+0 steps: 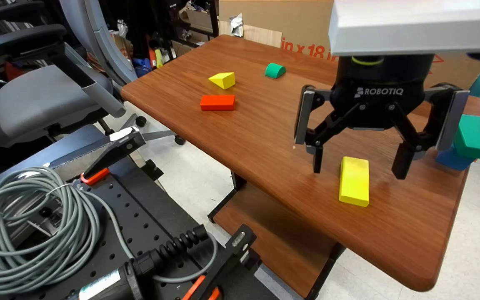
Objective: Move the yellow object
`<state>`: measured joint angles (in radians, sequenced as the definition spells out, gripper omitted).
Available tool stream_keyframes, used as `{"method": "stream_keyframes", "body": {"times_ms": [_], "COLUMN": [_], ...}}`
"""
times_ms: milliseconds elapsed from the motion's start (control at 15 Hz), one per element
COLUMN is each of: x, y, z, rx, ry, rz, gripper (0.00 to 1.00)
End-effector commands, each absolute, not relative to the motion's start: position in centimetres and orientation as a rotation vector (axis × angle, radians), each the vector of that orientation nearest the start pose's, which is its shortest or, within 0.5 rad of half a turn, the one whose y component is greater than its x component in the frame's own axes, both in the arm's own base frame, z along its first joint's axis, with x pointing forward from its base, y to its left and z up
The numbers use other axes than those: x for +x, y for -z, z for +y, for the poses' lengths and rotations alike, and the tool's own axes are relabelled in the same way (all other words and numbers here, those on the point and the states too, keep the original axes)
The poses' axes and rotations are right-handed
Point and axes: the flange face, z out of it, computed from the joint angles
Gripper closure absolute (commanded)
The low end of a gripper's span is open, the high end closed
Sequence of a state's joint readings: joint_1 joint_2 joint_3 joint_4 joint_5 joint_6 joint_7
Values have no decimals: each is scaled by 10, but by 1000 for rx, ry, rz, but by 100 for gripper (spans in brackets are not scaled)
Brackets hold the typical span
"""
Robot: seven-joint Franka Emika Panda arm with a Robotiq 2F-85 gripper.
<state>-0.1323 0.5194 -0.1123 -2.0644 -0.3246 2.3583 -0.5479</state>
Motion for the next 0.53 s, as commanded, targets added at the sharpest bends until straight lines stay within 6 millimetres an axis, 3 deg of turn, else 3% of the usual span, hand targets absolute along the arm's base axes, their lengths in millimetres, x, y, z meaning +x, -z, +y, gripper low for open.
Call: {"method": "stream_keyframes", "body": {"times_ms": [0,467], "x": [548,548], "y": [-159,-160], "z": [-149,-151], "rx": [-3134,-3154], "ry": [-525,-529], "rz": [-865,-807], "gripper": [35,87]}}
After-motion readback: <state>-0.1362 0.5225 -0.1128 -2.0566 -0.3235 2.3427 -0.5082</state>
